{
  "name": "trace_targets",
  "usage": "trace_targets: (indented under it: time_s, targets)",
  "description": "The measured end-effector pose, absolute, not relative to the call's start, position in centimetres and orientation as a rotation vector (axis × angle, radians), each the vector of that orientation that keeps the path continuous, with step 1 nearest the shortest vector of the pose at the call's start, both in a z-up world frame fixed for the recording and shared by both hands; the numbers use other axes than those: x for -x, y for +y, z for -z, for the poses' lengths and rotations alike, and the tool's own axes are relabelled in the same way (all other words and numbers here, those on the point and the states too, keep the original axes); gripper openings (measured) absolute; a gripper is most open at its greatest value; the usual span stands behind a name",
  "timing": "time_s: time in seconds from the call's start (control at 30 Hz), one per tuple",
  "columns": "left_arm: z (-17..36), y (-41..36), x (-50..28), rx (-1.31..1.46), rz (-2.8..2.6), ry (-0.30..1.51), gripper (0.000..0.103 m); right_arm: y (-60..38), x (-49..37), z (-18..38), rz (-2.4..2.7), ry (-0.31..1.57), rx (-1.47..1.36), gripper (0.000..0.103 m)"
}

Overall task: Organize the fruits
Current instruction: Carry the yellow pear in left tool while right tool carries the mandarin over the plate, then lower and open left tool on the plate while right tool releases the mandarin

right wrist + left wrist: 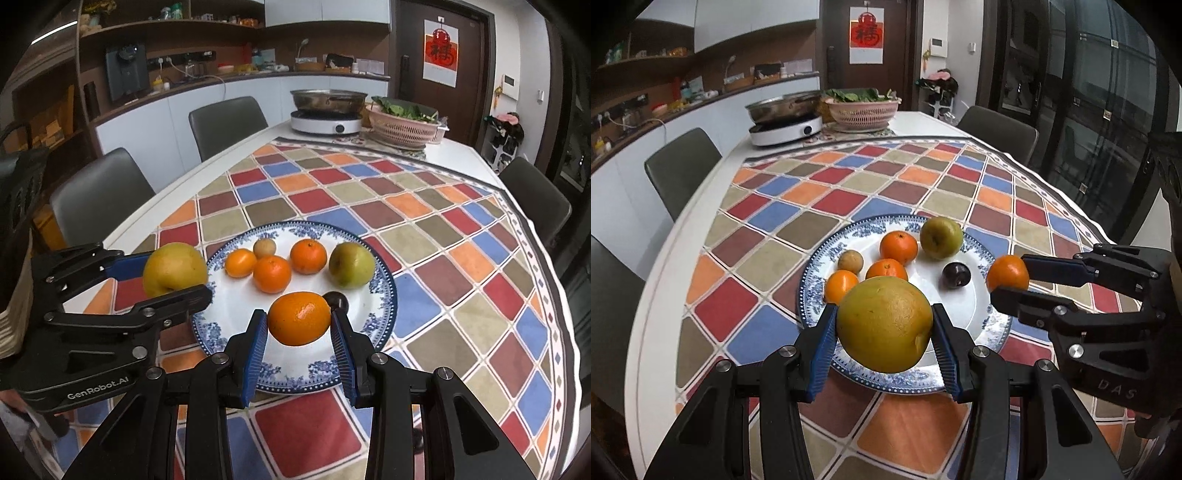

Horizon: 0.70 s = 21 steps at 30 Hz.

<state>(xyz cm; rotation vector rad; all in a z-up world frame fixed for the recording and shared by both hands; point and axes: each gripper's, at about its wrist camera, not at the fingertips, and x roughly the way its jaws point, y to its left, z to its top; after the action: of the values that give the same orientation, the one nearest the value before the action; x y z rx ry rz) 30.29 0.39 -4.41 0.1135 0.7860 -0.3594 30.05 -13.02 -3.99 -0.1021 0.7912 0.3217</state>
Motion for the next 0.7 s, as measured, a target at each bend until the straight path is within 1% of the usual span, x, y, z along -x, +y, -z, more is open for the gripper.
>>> trace_targets:
  time_s: [0.37, 0.7]
  targets:
    - [7.6, 0.3, -32.9, -0.118, 0.388, 0.864, 0.049, -12.4, -32.4, 7.2, -0.318, 0.870, 0.109, 0.036]
    - [8.9, -0.4, -34.2, -0.159, 0.387, 0.903, 0.049, -12.3, -34.0, 9.2, -0.315, 0.942, 0.108, 0.036]
